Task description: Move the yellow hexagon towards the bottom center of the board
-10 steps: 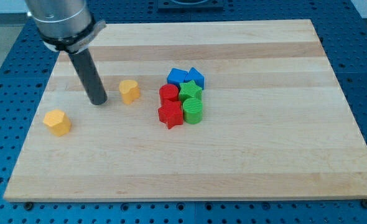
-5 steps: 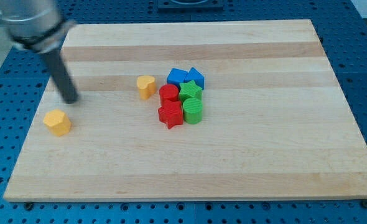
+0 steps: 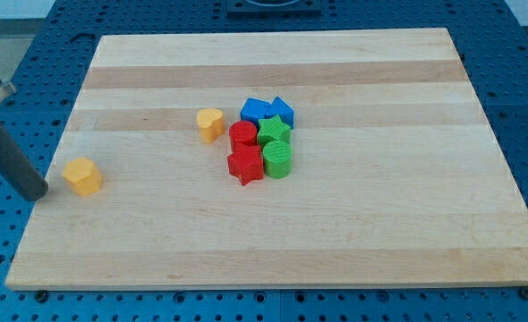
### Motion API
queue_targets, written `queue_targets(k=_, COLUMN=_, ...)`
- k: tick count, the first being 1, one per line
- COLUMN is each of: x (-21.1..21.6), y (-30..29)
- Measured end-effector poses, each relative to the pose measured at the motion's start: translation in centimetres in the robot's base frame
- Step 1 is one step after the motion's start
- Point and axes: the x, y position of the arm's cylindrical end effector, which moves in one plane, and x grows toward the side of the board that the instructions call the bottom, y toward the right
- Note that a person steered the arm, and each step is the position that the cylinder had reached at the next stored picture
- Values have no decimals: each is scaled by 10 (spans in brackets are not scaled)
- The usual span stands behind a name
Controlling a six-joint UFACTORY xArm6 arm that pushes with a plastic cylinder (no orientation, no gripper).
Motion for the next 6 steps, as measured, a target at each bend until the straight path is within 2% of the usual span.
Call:
queue_targets(k=3, x=-44, y=73)
queue_targets(k=5, x=-48, y=126)
queue_targets(k=6, x=-31, y=118)
